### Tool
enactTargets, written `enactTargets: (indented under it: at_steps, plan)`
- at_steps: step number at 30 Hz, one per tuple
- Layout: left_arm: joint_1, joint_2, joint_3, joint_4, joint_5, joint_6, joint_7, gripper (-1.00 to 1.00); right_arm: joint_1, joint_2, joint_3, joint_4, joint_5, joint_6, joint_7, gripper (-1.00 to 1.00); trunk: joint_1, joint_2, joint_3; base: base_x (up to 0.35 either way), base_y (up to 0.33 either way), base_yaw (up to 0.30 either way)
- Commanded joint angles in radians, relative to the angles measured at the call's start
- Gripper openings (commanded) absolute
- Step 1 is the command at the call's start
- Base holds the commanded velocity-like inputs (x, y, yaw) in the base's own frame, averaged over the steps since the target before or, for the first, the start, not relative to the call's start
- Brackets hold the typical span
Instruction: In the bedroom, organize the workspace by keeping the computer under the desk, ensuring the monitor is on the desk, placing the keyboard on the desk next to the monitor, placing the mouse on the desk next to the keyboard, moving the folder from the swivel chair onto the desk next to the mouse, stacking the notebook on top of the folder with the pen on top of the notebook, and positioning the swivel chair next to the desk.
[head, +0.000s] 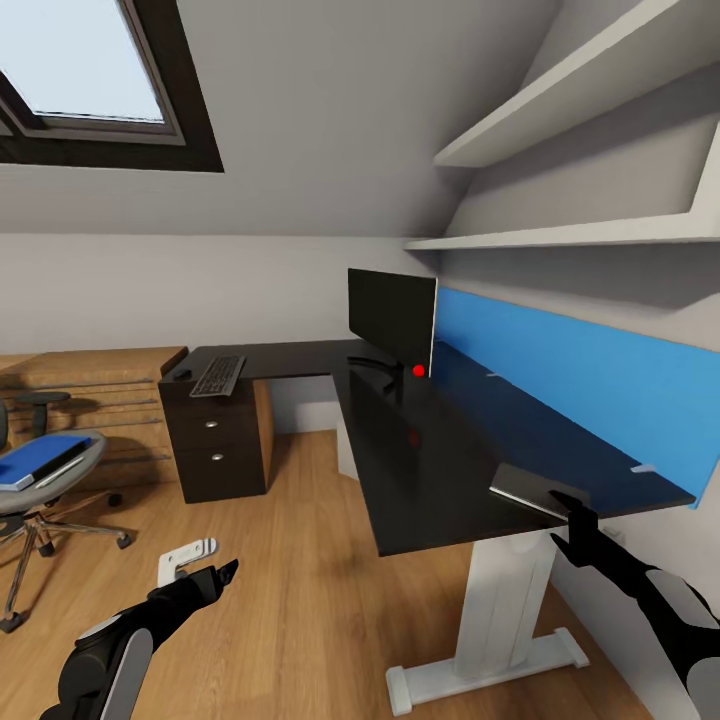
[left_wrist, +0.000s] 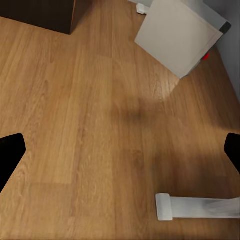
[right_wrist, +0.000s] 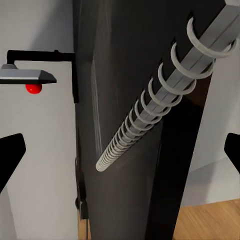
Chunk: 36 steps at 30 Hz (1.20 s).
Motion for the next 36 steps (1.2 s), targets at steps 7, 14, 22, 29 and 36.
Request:
enactTargets:
  at_steps: [7,14,22,29,36]
  plan:
    - [-0.001,-0.001,0.001,-0.001,0.008,0.005,0.003,1.0,-0.001,0.0,-0.004,0.001,-0.001,0.007,0.001,1.0,0.0,-0.001,-0.001,0.0,0.0,0.0]
    - [-0.001,-0.001,0.001,0.0,0.007,0.003,0.003,1.0,-0.001,-0.001,-0.004,0.001,-0.001,0.008,0.001,1.0,0.0,-0.001,-0.001,0.0,0.0,0.0]
    - [-0.001,-0.001,0.001,0.001,0.007,0.003,0.003,1.0,-0.001,-0.001,-0.004,0.001,-0.001,0.008,0.002,1.0,0.0,-0.001,-0.001,-0.019,-0.073,0.0]
    - [-0.001,-0.001,0.001,0.002,0.007,0.003,0.003,1.0,-0.001,-0.001,-0.004,0.001,-0.001,0.008,0.003,1.0,0.0,-0.001,-0.001,-0.016,-0.036,0.0]
    - [-0.001,-0.001,0.001,0.002,0.007,0.003,0.003,1.0,-0.001,-0.001,-0.004,0.001,-0.001,0.008,0.002,1.0,0.0,-0.001,-0.001,-0.026,-0.026,0.0]
